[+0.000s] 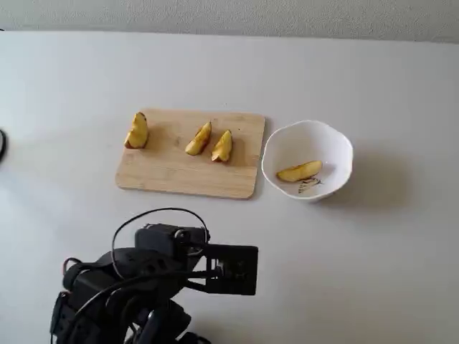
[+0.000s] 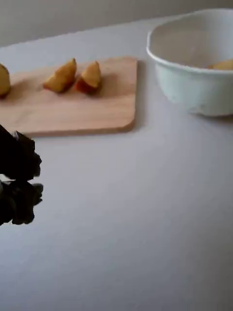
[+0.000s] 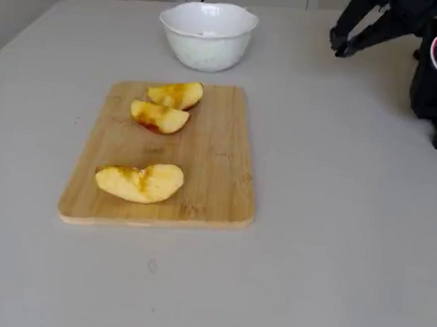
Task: Pick up the third from the right apple slice from the cutting board and place it into the bowl
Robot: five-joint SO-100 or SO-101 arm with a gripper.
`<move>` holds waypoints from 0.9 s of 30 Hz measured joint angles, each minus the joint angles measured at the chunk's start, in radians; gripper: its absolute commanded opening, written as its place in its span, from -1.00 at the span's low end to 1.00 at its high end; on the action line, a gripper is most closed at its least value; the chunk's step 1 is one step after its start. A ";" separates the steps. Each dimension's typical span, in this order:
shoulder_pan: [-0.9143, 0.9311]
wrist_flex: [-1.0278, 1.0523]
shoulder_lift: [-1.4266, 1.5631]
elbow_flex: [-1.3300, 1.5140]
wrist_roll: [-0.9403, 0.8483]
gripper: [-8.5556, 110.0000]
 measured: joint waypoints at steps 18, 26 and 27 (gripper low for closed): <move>0.029 -0.072 0.002 0.110 0.020 -0.86; 0.029 -0.072 0.002 0.110 0.020 -0.86; 0.029 -0.072 0.002 0.110 0.020 -0.86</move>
